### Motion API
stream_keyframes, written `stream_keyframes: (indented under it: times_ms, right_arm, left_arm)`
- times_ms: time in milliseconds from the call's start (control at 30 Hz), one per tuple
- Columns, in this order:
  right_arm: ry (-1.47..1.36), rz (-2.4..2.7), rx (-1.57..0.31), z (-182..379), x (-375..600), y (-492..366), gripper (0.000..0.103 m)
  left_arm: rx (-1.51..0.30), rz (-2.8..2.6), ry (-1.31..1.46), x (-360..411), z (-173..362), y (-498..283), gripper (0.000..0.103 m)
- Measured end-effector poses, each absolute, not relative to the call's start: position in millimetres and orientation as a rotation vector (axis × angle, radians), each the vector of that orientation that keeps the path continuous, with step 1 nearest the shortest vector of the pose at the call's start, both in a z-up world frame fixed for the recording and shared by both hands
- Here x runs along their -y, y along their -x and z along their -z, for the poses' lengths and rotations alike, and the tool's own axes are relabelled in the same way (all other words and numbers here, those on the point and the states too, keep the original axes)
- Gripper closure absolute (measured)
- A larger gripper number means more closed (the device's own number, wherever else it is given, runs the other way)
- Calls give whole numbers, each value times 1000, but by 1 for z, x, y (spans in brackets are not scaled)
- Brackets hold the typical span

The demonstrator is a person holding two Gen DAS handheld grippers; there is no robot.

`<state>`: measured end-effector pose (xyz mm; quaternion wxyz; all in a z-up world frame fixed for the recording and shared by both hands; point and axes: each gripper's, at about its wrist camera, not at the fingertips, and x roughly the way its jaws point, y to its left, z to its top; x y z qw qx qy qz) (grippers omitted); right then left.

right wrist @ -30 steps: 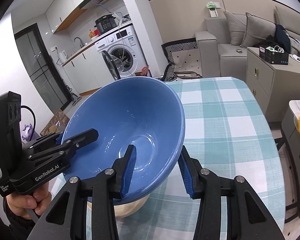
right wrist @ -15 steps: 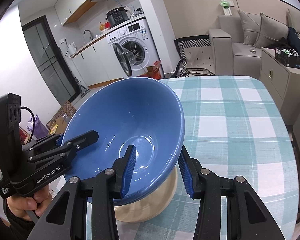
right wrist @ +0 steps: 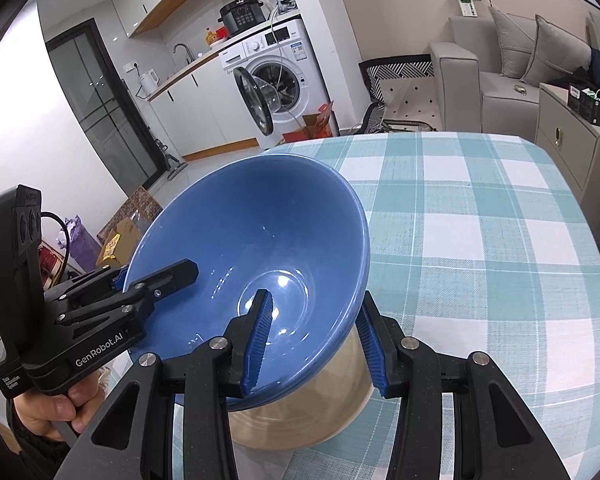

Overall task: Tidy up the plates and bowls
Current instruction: 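Lift the bowl stack with both grippers and carry it over the beige plates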

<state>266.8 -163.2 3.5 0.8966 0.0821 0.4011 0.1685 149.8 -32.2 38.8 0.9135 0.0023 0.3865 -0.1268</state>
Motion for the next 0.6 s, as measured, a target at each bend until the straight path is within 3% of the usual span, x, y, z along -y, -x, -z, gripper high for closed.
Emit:
stream_keyframes:
  times_ms: [600]
  right_arm:
    - [-154,-350,-880,18,151,-275,59]
  left_arm:
    - [-858,256,28,22,-10,-158,75]
